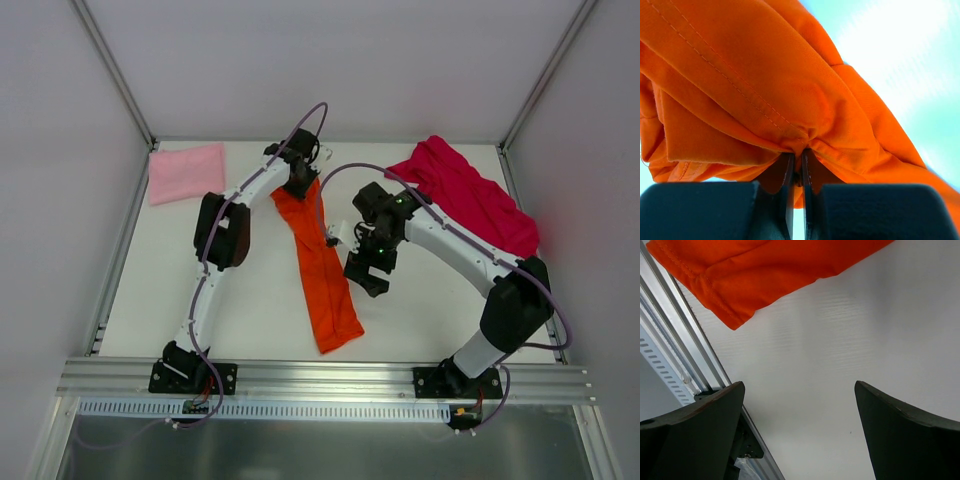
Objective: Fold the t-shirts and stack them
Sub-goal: Rotate the tshirt 90 degrees
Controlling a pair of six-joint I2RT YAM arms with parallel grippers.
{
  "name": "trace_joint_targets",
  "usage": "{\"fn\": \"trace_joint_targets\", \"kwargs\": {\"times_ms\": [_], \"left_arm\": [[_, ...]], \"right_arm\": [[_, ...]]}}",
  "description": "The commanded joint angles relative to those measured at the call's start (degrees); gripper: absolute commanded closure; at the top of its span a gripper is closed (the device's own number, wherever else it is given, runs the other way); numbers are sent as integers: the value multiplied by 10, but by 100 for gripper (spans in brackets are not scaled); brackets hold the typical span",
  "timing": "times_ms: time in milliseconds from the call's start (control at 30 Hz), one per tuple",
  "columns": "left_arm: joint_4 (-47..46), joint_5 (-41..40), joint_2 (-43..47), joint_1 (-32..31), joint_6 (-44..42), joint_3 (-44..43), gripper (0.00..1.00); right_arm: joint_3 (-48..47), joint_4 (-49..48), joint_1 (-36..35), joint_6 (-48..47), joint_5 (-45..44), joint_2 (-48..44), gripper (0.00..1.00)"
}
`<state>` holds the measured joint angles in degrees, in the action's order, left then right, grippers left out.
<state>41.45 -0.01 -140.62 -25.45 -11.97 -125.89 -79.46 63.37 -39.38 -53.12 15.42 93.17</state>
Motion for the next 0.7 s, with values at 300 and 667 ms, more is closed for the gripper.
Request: {"fn": "trace_joint_targets", "kwargs": {"times_ms": [300, 667], "left_arm": [[41, 27, -13, -30, -18, -40, 100], [31, 37, -2, -57, -26, -48, 100]], "right_arm": [[-4, 15, -15, 15, -7, -48, 2], [11, 34, -34, -4, 8, -14, 2]]}}
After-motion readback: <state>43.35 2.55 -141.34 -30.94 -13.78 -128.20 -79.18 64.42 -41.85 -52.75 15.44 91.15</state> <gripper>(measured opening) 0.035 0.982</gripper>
